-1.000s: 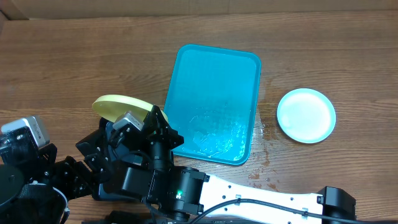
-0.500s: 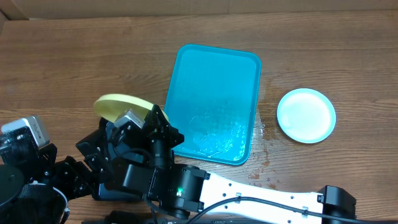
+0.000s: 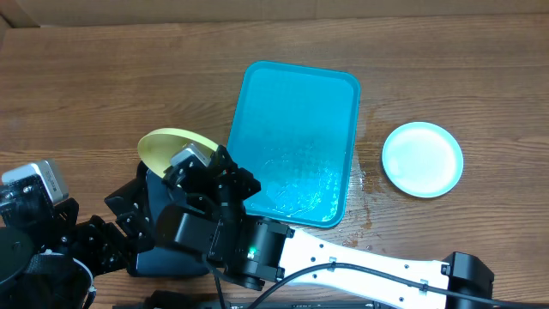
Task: Clean dirty plates on tray and stack at the side
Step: 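Lift the yellow plate with the right gripper and tilt it over the black tray, then move the yellow plate right and stack it on the white plate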
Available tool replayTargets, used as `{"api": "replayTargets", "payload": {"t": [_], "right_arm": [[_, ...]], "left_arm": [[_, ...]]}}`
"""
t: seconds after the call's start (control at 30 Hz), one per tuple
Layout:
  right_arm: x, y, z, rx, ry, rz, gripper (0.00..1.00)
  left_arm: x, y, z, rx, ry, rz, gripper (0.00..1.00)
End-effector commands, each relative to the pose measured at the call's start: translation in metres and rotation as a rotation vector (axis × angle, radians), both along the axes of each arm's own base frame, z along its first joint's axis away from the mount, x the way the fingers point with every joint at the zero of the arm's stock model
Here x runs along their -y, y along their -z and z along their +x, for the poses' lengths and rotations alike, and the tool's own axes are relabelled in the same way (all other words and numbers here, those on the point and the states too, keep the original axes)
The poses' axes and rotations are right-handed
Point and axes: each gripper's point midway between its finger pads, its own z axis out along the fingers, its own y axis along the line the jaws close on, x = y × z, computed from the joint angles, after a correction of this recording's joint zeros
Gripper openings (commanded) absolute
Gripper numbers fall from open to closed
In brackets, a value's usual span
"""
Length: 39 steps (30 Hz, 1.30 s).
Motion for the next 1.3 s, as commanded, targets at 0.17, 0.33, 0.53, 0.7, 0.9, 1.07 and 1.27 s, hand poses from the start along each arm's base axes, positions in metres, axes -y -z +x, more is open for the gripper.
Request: {"api": "replayTargets", "payload": {"t": [0.17, 0.33, 0.53, 0.7, 0.9, 1.07, 1.27], "right_arm": [[0.027, 0.020, 0.057, -0.427, 0.101, 0.542, 0.04], [0.058, 0.004, 0.092, -0.841, 0.016, 0.963, 0.04], [0.247, 0.030, 0.152, -0.904, 0.388, 1.147, 0.04], [0.391, 0.080, 0.125, -0.926, 0.816, 1.115, 0.04], [0.486, 0.132, 0.058, -1.010, 1.183, 1.083, 0.04], [0.492, 0.181, 0.010, -1.149, 1.282, 1.099, 0.04], [0.471, 0.208, 0.003, -1.210, 1.251, 1.083, 0.18]], "left_arm": [[0.001, -0.002, 0.001, 0.004, 0.004, -0.002, 1.00], [0.001, -0.002, 0.001, 0.004, 0.004, -0.002, 1.00], [0.001, -0.001, 0.000, 0.003, 0.004, -0.002, 1.00], [0.001, -0.002, 0.001, 0.004, 0.004, -0.002, 1.00], [0.001, -0.001, 0.000, 0.003, 0.004, -0.002, 1.00], [0.001, -0.001, 0.000, 0.003, 0.004, -0.002, 1.00], [0.001, -0.002, 0.001, 0.004, 0.004, -0.002, 1.00]]}}
